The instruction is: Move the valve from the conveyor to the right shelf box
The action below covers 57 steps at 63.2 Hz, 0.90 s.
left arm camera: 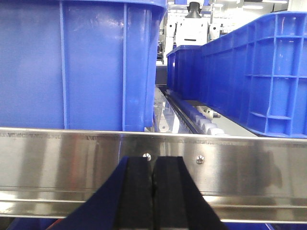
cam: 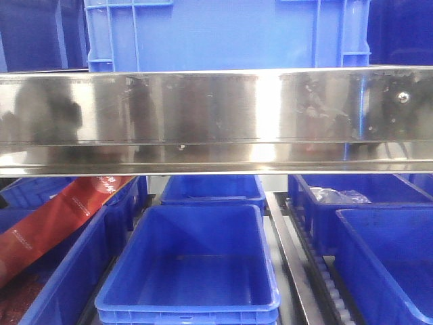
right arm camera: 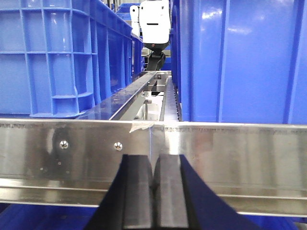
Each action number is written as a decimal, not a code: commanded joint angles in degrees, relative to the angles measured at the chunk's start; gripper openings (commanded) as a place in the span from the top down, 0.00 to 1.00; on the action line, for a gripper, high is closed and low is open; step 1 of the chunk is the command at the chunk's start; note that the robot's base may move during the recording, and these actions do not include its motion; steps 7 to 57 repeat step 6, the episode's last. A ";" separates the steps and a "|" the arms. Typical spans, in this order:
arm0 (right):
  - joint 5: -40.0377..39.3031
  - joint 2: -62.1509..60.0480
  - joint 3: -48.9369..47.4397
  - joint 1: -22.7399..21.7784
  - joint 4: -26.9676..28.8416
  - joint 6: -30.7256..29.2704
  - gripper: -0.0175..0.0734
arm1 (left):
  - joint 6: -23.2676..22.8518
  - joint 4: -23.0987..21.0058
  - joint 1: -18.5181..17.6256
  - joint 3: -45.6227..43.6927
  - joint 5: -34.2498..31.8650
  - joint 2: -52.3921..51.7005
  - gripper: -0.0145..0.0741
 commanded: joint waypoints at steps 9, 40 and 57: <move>-1.21 -0.20 -0.01 -0.30 -0.52 0.12 0.99 | -0.55 0.26 0.26 -0.06 -1.13 -0.32 0.96; -1.21 -0.20 -0.01 -0.30 -0.52 0.12 0.99 | -0.55 0.26 0.26 -0.06 -1.13 -0.32 0.96; -1.21 -0.20 -0.01 -0.30 -0.52 0.12 0.99 | -0.55 0.26 0.26 -0.06 -1.13 -0.32 0.96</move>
